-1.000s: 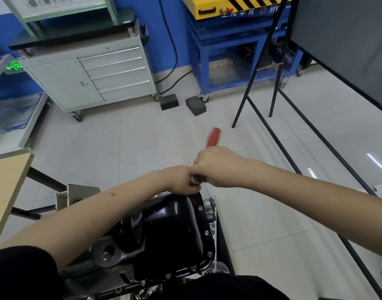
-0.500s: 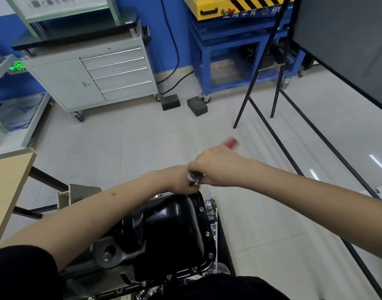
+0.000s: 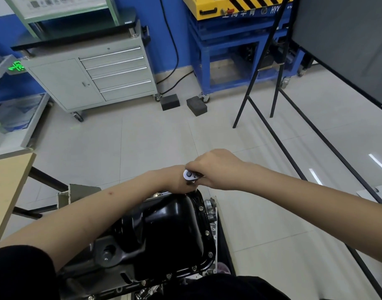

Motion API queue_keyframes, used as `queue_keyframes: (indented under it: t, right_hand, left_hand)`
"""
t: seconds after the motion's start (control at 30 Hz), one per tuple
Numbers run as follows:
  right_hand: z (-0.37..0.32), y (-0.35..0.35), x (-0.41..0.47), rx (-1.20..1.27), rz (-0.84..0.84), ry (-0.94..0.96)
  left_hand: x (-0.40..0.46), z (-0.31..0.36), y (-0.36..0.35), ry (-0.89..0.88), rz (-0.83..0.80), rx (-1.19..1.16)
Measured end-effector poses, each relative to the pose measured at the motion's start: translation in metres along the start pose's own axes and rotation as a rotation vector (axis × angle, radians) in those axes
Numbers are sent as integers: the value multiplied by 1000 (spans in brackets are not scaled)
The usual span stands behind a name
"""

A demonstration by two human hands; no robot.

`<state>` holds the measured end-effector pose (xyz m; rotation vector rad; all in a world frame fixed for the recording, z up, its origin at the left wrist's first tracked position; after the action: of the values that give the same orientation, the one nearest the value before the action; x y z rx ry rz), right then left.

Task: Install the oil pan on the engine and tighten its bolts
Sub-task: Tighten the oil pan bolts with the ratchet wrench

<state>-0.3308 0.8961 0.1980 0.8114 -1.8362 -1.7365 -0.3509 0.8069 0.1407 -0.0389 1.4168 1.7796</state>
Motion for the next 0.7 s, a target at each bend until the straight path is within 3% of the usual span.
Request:
queue_keyframes:
  t: [0.1,0.2,0.3,0.47,0.7]
  right_hand:
    - [-1,6,2,-183,36,138]
    - [3,8,3,-130,-10,15]
    - [4,5,-1,-52,-13,-108]
    - [7,5,-5,12,12,-198]
    - [-3,-3,-7,182,-13,-253]
  left_hand:
    - [0,0,-2,54,18,17]
    - [0,2,4,50,55,23]
    - [-6,4,16,89,230,5]
    - [-22,2,7,103,512,-427]
    - [-28,0,1,38,528,-432]
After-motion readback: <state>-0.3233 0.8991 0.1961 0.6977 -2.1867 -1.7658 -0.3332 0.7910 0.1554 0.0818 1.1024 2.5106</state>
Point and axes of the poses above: each hand's wrist, its own x-axis towards the middle knuckle, its own y-axis out of the back of the hand, z = x × y, the point moved 4 cm from there along x, towards the middle knuckle, and after that the axes turned 1 degree about y, right-handed, at the moved point
